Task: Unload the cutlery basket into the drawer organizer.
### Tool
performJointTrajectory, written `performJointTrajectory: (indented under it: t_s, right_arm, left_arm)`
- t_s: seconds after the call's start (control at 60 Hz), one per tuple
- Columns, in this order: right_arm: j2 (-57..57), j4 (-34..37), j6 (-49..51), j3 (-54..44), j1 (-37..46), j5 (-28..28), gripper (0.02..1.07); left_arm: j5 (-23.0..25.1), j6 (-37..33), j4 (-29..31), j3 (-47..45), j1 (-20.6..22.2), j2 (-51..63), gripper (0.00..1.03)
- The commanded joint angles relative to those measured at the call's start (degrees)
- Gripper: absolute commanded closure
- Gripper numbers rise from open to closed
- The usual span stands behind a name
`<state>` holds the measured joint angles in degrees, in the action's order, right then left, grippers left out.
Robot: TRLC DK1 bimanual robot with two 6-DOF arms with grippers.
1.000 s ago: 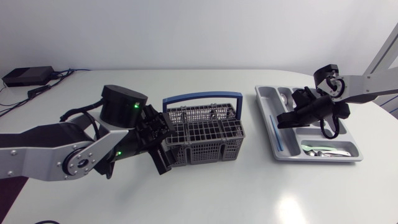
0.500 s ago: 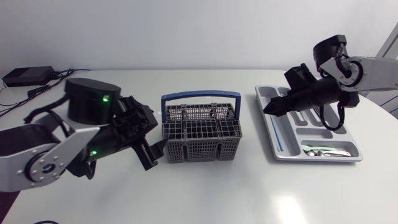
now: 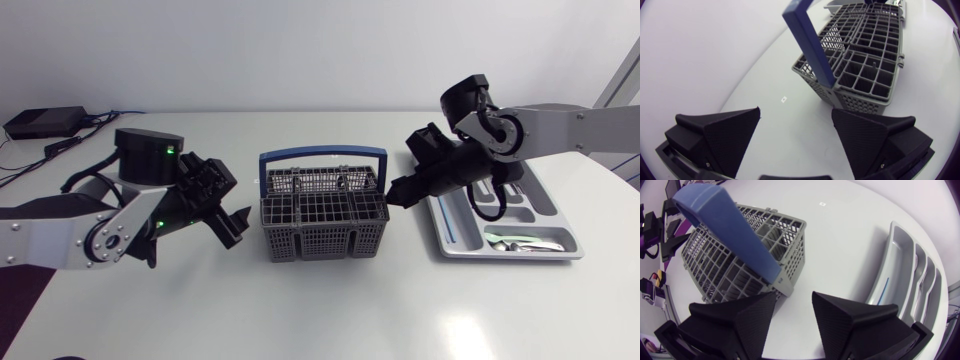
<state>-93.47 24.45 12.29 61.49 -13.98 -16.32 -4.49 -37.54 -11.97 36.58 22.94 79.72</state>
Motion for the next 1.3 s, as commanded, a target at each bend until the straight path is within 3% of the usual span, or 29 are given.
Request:
performJointTrajectory:
  t_s: [0.0,0.583,1.283]
  right_arm:
    - [-0.84,0.16,-2.01,-0.85,-1.4,0.58,0.52]
    - [-2.68,0.16,-4.47,1.52,-5.8,4.01,0.52]
    - [-2.94,0.07,-4.91,1.35,-7.29,5.59,0.52]
  left_arm:
    - [0.54,-0.17,-1.74,1.13,0.7,3.51,0.05]
    - [0.54,-0.17,-4.38,10.0,1.85,13.53,0.05]
    - [0.54,-1.13,-3.94,7.9,-0.61,11.24,0.04]
